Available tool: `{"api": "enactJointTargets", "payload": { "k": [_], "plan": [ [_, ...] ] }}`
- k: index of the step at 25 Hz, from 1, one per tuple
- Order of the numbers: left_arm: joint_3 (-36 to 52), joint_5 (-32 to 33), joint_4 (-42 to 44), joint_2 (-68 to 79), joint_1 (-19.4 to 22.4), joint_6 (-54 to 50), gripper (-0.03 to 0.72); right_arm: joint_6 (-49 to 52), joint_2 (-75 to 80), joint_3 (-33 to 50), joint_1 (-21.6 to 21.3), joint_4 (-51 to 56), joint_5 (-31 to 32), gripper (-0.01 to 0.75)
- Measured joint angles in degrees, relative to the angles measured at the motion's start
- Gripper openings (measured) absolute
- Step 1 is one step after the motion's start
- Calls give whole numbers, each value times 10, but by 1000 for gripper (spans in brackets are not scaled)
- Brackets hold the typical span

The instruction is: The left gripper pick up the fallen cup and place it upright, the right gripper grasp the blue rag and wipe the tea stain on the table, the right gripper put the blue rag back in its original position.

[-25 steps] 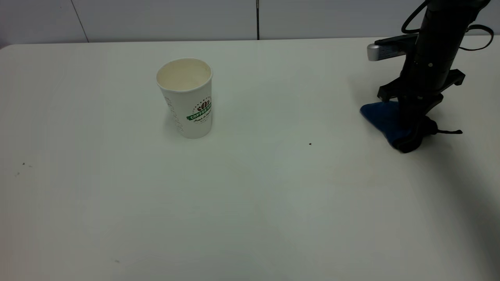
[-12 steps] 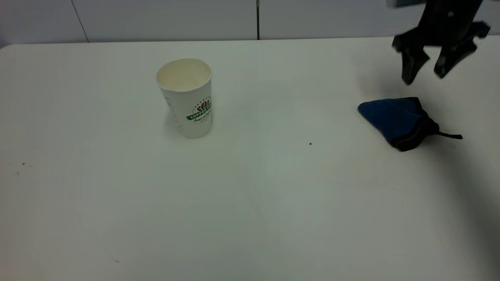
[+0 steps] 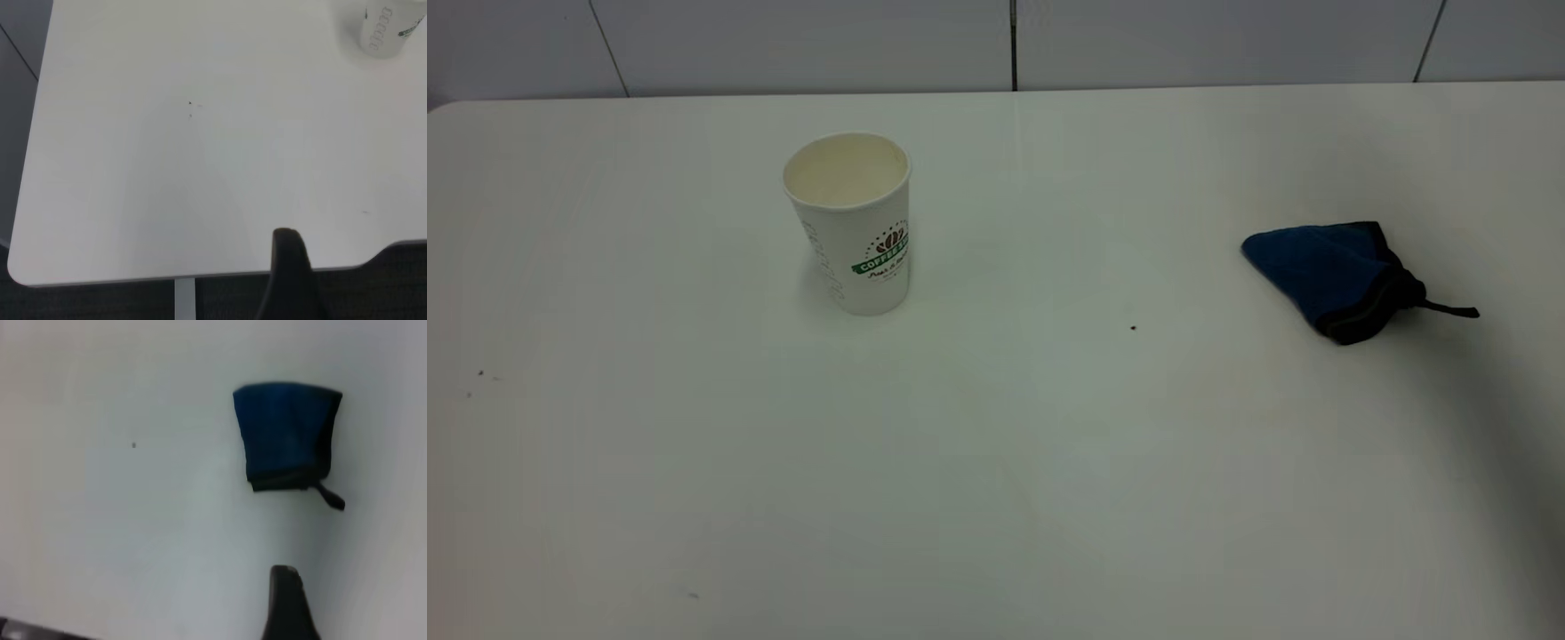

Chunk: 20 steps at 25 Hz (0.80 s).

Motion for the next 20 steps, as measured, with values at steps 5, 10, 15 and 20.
{"api": "enactJointTargets", "payload": {
  "k": [5, 10, 15, 20],
  "plan": [
    [0, 0, 0, 0, 0, -1, 547, 14, -194, 222, -7, 2, -2, 545],
    [0, 0, 0, 0, 0, -1, 547, 24, -342, 403, -15, 1, -23, 545],
    [0, 0, 0, 0, 0, -1, 547, 37, -492, 535, -16, -1, -29, 545],
    [0, 0, 0, 0, 0, -1, 547, 49, -590, 542, -17, -18, 10, 545]
  ]
}}
